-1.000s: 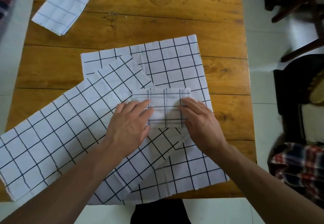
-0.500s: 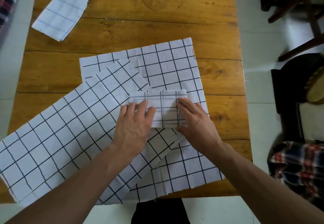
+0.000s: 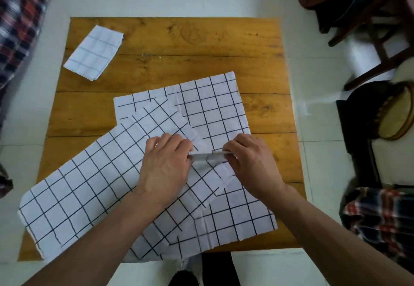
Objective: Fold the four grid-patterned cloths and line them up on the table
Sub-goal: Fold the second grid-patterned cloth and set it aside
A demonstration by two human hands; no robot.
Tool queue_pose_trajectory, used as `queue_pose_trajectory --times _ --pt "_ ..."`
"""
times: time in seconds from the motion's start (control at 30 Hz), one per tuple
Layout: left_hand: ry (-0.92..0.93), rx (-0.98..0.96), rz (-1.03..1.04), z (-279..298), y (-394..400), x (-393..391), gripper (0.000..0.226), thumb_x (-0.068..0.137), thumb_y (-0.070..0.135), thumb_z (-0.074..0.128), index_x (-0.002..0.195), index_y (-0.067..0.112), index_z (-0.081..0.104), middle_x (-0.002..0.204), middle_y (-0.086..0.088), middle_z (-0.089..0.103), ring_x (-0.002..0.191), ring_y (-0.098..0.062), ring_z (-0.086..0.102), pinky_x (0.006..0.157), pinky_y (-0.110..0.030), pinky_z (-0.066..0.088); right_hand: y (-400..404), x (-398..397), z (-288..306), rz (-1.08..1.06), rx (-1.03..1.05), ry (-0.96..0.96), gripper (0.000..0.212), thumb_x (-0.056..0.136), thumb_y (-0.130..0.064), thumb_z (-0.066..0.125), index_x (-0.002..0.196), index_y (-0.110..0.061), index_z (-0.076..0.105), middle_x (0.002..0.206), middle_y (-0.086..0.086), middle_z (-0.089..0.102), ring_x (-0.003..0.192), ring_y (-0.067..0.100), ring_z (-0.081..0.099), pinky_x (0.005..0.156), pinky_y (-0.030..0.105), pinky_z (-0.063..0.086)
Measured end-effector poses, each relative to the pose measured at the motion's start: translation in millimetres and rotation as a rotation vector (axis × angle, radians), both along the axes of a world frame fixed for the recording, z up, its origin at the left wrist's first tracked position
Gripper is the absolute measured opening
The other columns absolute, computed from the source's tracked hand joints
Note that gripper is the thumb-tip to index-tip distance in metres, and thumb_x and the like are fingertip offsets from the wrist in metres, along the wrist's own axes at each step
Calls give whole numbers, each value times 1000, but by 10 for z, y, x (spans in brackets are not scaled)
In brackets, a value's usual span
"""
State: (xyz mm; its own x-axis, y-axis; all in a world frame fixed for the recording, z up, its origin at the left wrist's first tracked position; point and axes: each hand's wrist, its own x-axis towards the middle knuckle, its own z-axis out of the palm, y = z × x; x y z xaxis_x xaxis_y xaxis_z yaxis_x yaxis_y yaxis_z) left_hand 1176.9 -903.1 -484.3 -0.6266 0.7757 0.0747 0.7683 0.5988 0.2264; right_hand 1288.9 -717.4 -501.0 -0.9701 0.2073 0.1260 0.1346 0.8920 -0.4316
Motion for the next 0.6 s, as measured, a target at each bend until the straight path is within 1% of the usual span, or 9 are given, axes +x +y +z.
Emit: queue_pose_trajectory --times 0.1,0.17,0.2,0.3,0.37,0.47,0.53,0.6 --pt "-27 63 -6 509 58 -22 6 87 19 61 92 20 58 87 5 54 80 -20 51 75 -35 37 94 -9 492 38 38 41 9 83 -12 73 87 -15 64 83 -2 57 72 16 50 65 31 41" --pt "-32 91 -1 924 131 -45 8 87 18 63 92 21 58 84 6 53 77 -20 52 71 -37 39 162 -1 897 42 60 64 10 83 -12 74 87 -15 64 82 -2 57 71 16 50 66 27 36" --pt "-24 105 -6 1146 164 -49 9 87 17 64 92 21 58 83 6 53 75 -19 52 70 -38 39 187 13 1128 38 68 75 11 83 -12 74 87 -14 64 82 -2 58 71 16 49 66 27 35" --pt "5 161 -79 1827 196 -15 9 90 16 60 91 23 54 80 8 53 72 -18 51 68 -38 40 207 123 1922 4 100 79 10 83 -11 72 87 -15 63 81 -3 57 69 16 48 65 31 42" --pt "35 191 -120 2273 156 54 9 91 17 60 89 23 53 78 8 54 70 -18 50 67 -38 41 161 245 2484 -28 139 35 9 84 -14 69 89 -18 62 82 -4 56 69 15 48 66 29 43" --pt "64 243 -169 2806 31 219 9 90 19 62 89 23 54 77 8 54 68 -16 50 65 -34 40 34 515 3190 -43 192 -45 8 87 -20 63 91 -22 57 85 -6 54 71 15 49 64 26 41" --pt "84 296 -200 3080 -35 377 7 90 21 60 89 24 54 77 9 53 67 -14 47 64 -33 41 -58 709 3542 -53 235 -92 7 89 -24 59 92 -25 53 86 -8 52 73 14 48 64 27 41" --pt "80 333 -231 3261 -91 529 6 93 22 56 88 25 52 76 10 51 66 -14 46 64 -33 41 -165 917 3824 -70 249 -120 8 89 -23 57 93 -26 50 88 -7 52 75 16 48 66 29 41"
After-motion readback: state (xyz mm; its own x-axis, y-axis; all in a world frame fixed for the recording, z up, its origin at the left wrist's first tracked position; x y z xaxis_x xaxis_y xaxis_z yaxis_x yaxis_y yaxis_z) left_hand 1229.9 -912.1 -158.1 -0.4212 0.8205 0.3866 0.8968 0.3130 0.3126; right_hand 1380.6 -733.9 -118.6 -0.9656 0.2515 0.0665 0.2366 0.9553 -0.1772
